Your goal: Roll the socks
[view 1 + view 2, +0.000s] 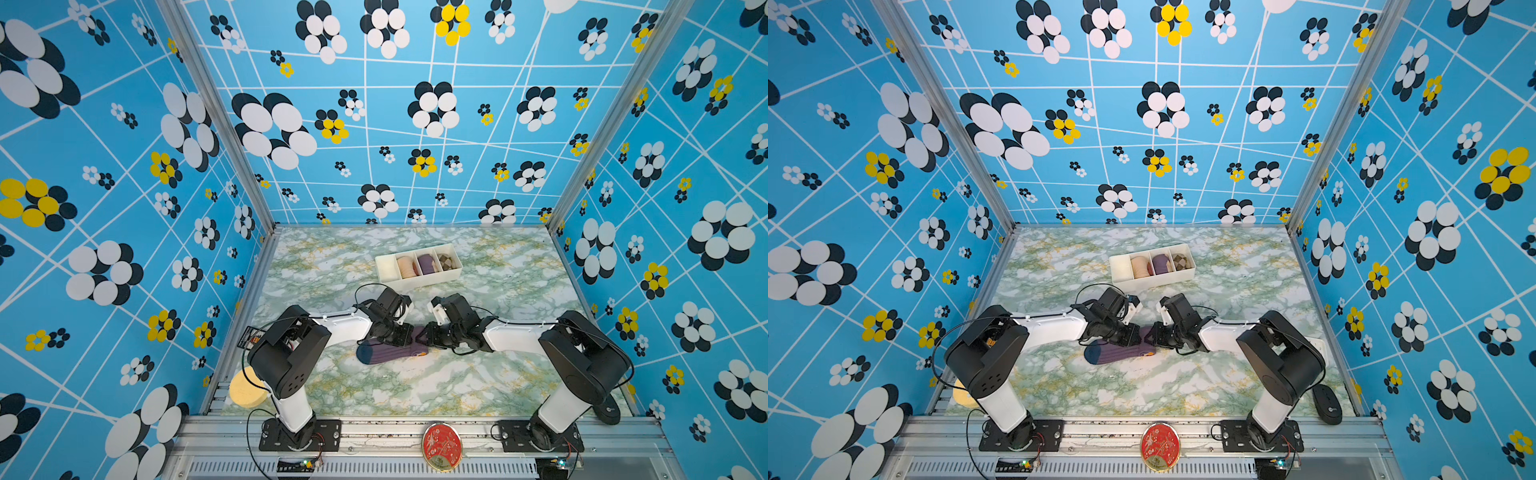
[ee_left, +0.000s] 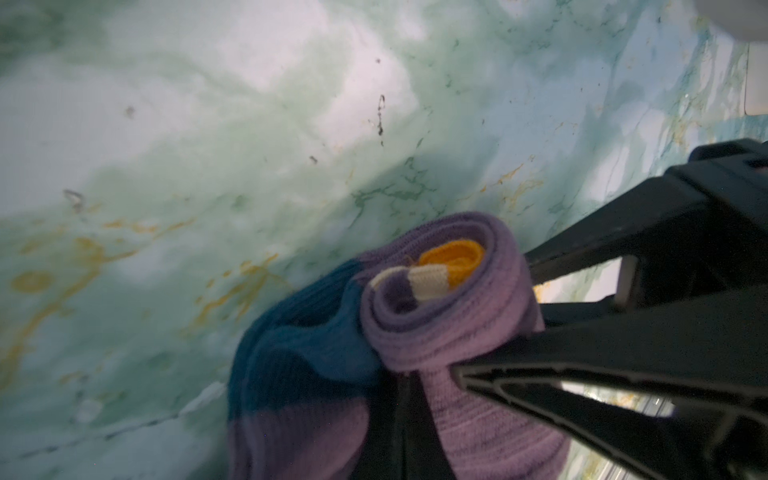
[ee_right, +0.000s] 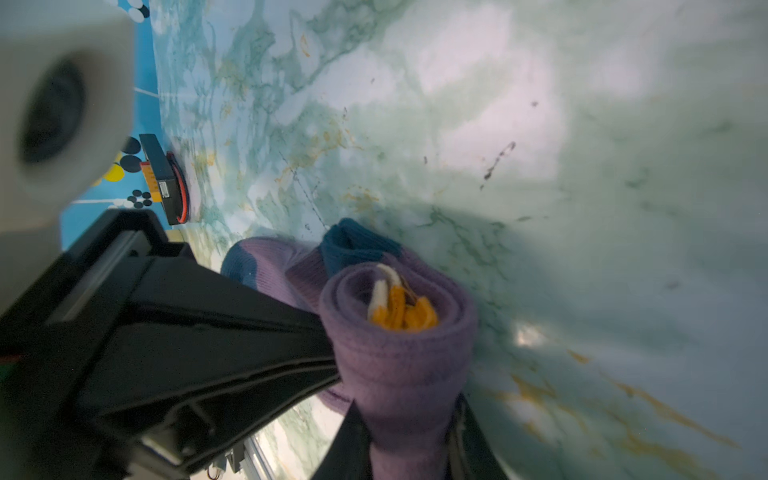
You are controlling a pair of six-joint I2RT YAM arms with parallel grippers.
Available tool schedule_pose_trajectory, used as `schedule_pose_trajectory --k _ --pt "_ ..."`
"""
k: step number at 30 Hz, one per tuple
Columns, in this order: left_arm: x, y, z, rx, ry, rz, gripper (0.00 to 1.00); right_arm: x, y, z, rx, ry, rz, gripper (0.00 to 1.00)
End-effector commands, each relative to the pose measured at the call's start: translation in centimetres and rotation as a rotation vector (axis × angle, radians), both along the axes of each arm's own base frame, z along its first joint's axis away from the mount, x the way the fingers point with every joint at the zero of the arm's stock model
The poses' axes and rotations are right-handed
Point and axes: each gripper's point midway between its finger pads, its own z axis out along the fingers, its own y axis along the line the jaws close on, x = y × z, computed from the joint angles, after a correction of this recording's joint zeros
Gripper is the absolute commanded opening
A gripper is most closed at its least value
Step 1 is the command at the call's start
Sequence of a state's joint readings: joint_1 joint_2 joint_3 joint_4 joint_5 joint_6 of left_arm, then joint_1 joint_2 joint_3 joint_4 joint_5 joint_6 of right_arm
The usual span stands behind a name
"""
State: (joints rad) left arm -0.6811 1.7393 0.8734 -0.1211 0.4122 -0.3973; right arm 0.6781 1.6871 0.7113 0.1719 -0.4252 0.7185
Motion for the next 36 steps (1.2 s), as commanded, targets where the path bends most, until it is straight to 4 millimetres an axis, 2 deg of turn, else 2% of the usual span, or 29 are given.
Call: schedule_pose_trajectory --k 1,5,11,14,23,29,32,36 --pt "-0.5 -0.1 -0.7 0.01 0.035 -0.008 0.0 -0.7 -0.7 -1.0 -0.029 0.03 0.0 0.17" --pt "-0.4 -0.3 0.3 -0.007 0.021 -0.009 0.0 -0.6 -1.2 -0.4 -0.075 -0.002 0.003 0.09" --pt "-0.3 0.2 2.8 -0.021 -0.019 -0.003 0.0 -0.6 -2.7 0.0 -0.249 -0.026 0.024 0.07" --pt "-0.4 1.1 3.2 -0.011 -0.032 0.007 0.0 -0.6 -3.1 0.2 -0.318 -0.037 0.038 0.07" --pt "-2.4 4.1 0.5 0.066 0.011 0.04 0.0 -0.4 -4.0 1.0 -0.502 -0.089 0.057 0.05" --pt "-2.4 5.4 -1.1 0.096 0.02 0.067 0.0 0.0 -4.6 1.8 -0.592 -0.12 0.053 0.04" --pt "-2.5 5.6 -2.1 0.109 0.036 0.065 0.0 0.2 -5.4 2.1 -0.652 -0.132 0.035 0.03" --pt "-3.0 5.7 -3.0 0.111 0.062 0.063 0.0 0.8 -7.7 2.3 -0.792 -0.15 -0.003 0.02"
